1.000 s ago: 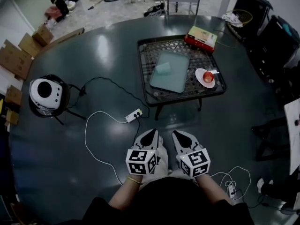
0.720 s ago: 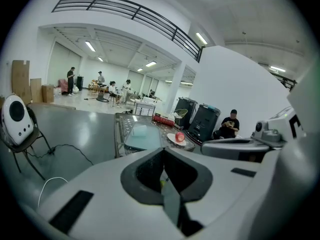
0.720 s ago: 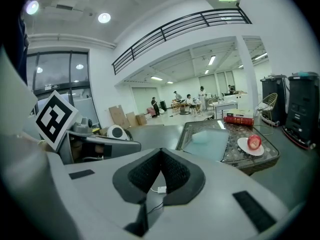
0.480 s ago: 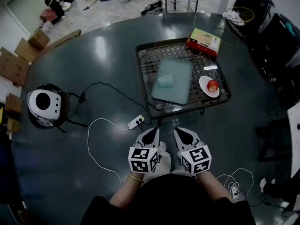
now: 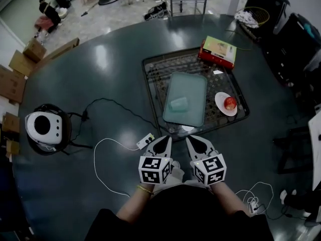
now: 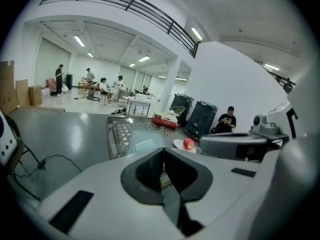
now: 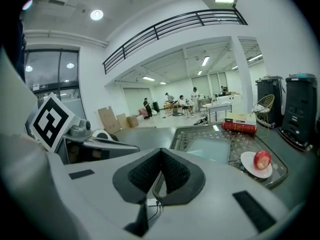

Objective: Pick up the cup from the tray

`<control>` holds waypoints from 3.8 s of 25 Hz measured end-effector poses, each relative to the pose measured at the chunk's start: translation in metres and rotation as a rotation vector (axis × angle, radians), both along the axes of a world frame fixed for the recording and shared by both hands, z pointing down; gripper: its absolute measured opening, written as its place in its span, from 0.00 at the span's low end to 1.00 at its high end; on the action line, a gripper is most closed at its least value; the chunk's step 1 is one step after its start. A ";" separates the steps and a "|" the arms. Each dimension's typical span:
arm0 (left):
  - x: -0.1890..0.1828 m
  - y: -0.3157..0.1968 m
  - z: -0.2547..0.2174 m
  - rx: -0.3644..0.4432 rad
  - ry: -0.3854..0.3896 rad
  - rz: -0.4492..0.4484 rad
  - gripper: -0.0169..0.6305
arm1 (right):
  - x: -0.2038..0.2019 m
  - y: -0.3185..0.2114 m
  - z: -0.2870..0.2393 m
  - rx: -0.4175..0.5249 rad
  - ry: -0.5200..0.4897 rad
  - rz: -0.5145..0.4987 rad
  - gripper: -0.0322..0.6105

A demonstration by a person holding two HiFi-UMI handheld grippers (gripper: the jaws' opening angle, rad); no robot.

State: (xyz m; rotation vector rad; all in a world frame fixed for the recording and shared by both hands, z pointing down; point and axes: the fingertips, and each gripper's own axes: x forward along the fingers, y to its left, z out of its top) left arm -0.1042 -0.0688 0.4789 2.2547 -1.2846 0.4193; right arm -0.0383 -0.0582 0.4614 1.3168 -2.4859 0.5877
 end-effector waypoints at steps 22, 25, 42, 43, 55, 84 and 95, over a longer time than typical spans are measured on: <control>0.012 -0.075 0.040 -0.077 -0.031 0.038 0.04 | 0.019 -0.069 0.036 -0.090 0.035 0.051 0.06; 0.017 -0.088 0.051 -0.075 -0.083 0.076 0.04 | 0.023 -0.083 0.043 -0.107 0.035 0.046 0.06; 0.051 -0.172 0.127 -0.113 -0.479 0.598 0.44 | 0.048 -0.139 0.076 -0.187 0.015 0.040 0.06; 0.053 -0.174 0.132 -0.116 -0.509 0.639 0.45 | 0.048 -0.142 0.076 -0.189 0.013 0.039 0.06; 0.073 -0.179 0.182 -0.172 -0.721 0.951 0.51 | 0.054 -0.157 0.086 -0.220 -0.015 0.049 0.06; 0.080 -0.181 0.220 -0.249 -0.820 1.018 0.53 | 0.069 -0.161 0.094 -0.237 -0.017 0.072 0.06; 0.076 -0.156 0.193 -0.227 -0.706 0.920 0.53 | 0.068 -0.146 0.090 -0.223 0.001 0.094 0.06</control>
